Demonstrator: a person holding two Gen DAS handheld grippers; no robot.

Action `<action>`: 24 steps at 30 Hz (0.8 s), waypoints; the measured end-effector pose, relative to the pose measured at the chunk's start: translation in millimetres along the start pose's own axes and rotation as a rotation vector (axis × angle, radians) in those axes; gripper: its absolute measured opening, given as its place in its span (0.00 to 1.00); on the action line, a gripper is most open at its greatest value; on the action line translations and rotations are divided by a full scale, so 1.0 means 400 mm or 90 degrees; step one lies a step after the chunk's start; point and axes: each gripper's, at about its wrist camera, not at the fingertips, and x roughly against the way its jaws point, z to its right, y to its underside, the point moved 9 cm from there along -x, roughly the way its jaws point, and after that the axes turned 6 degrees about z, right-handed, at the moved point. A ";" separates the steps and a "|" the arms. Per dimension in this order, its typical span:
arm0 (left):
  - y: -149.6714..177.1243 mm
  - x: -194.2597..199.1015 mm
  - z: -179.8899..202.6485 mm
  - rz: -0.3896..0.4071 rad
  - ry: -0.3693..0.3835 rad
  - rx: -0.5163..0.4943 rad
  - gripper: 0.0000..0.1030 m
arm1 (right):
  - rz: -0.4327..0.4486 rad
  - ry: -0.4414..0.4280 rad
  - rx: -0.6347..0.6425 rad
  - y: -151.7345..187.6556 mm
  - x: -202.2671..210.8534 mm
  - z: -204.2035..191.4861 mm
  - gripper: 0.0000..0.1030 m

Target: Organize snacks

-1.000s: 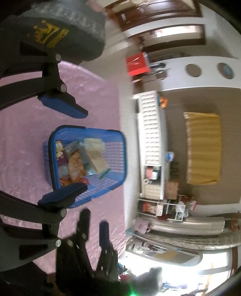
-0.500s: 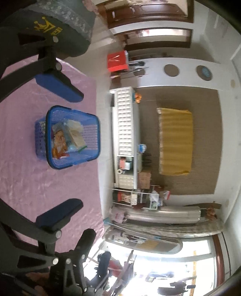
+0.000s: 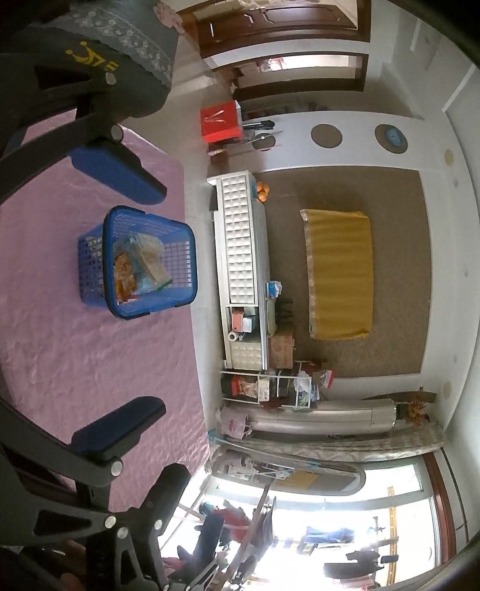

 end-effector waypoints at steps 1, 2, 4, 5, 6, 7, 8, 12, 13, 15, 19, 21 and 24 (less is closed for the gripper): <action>0.004 0.005 0.002 0.000 0.000 -0.001 1.00 | 0.004 0.008 0.004 -0.001 0.003 0.003 1.00; 0.003 0.005 0.002 0.000 0.001 0.000 1.00 | 0.007 0.014 0.007 0.000 0.016 0.005 1.00; 0.001 0.010 0.008 0.002 0.007 0.000 1.00 | 0.017 0.018 0.007 -0.003 0.029 0.008 1.00; -0.001 0.012 0.009 0.004 0.008 0.000 1.00 | 0.015 0.016 0.002 0.002 0.032 0.008 1.00; -0.002 0.016 0.006 0.006 0.008 0.000 1.00 | 0.013 0.012 -0.004 0.001 0.031 0.011 1.00; -0.003 0.018 0.009 0.007 0.008 -0.002 1.00 | 0.011 0.009 -0.008 0.001 0.029 0.013 1.00; -0.003 0.019 0.011 0.008 0.008 -0.004 1.00 | 0.011 0.007 -0.010 0.004 0.032 0.014 1.00; -0.003 0.018 0.009 0.008 0.007 -0.003 1.00 | 0.011 0.004 -0.015 0.002 0.036 0.013 1.00; -0.002 0.018 0.009 0.006 0.008 -0.001 1.00 | 0.012 0.003 -0.017 0.002 0.038 0.013 1.00; 0.001 0.017 0.011 0.003 0.008 0.001 1.00 | 0.015 0.001 -0.021 0.006 0.043 0.010 1.00; 0.005 0.018 0.012 -0.001 0.001 -0.001 1.00 | 0.011 -0.005 -0.023 0.011 0.044 0.005 1.00; 0.004 0.016 0.013 -0.003 0.000 -0.002 1.00 | 0.009 -0.006 -0.022 0.012 0.045 0.002 1.00; 0.002 0.016 0.012 -0.001 0.000 -0.002 1.00 | 0.009 -0.008 -0.022 0.011 0.047 0.000 1.00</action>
